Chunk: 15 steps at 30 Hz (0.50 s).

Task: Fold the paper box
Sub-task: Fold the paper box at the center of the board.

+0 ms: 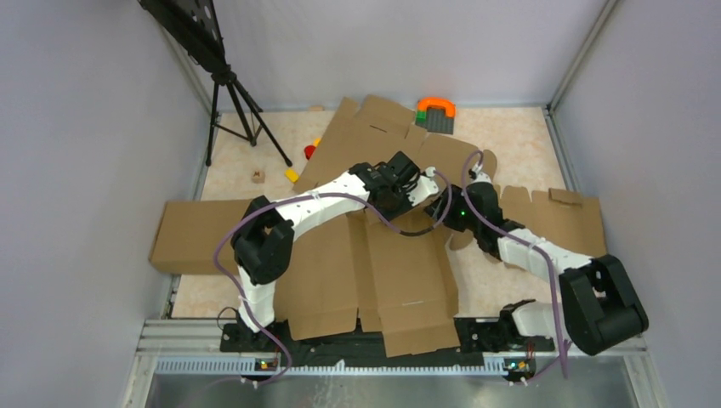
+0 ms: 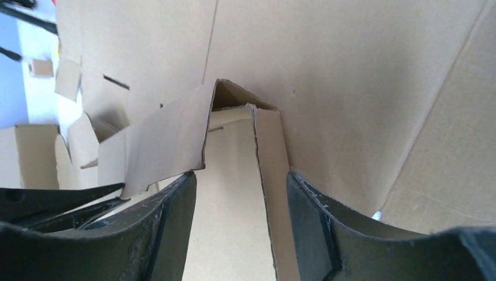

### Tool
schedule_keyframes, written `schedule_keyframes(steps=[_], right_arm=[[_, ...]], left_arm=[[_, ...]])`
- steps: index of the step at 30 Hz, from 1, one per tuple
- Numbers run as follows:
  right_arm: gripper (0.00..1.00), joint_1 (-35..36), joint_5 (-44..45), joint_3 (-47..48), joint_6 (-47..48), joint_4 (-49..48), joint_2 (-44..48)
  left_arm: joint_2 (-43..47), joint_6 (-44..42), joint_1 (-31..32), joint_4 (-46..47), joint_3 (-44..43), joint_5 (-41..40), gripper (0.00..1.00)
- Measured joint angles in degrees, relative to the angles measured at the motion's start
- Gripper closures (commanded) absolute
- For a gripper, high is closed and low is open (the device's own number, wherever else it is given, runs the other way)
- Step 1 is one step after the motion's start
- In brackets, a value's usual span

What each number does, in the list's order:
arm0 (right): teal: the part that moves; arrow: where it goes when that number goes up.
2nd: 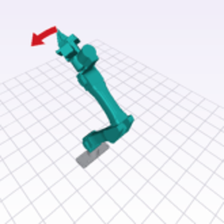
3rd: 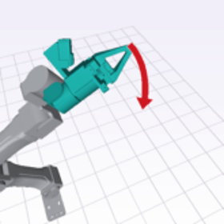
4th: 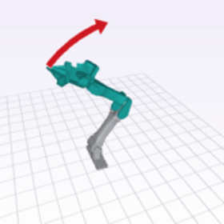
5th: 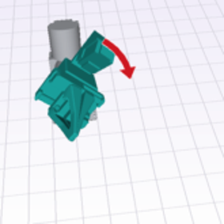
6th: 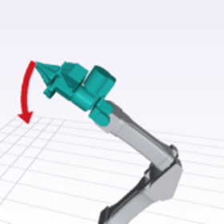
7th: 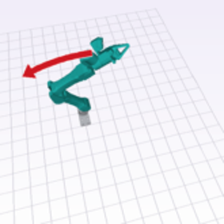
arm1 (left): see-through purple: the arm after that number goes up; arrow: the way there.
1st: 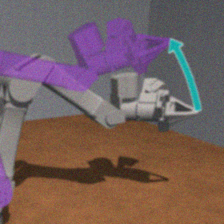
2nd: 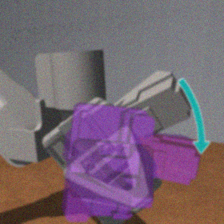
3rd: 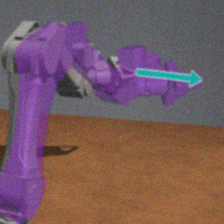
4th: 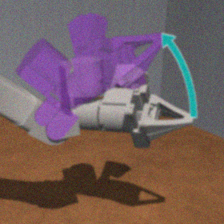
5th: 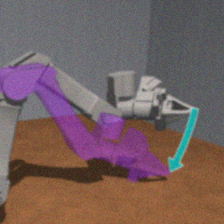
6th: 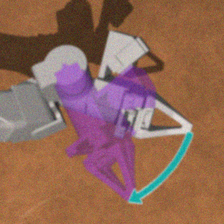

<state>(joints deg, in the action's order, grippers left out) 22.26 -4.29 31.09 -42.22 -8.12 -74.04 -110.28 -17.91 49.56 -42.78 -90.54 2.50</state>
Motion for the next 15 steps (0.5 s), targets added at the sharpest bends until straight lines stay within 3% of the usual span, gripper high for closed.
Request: schedule_keyframes(steps=[3,7,12,15], right_arm=[[0.25,-1.73,-0.13,-1.88,-0.63,-0.72,3.43],[0.14,-3.85,-0.15,-4.57,-2.08,-2.60,7.37],[0.11,-4.55,-2.49,-3.34,-3.04,-4.55,4.37],[0.20,-4.55,-4.85,0.37,-3.02,-4.57,-1.20]], left_arm=[[-0.28,0.00,0.00,-0.07,-0.63,0.00,0.96],[-0.52,-0.02,0.02,-0.13,-0.81,0.02,0.96],[-0.52,-0.04,0.04,-0.26,-0.87,0.04,0.96],[-0.52,-0.04,0.07,-0.33,-0.90,0.04,0.95]])
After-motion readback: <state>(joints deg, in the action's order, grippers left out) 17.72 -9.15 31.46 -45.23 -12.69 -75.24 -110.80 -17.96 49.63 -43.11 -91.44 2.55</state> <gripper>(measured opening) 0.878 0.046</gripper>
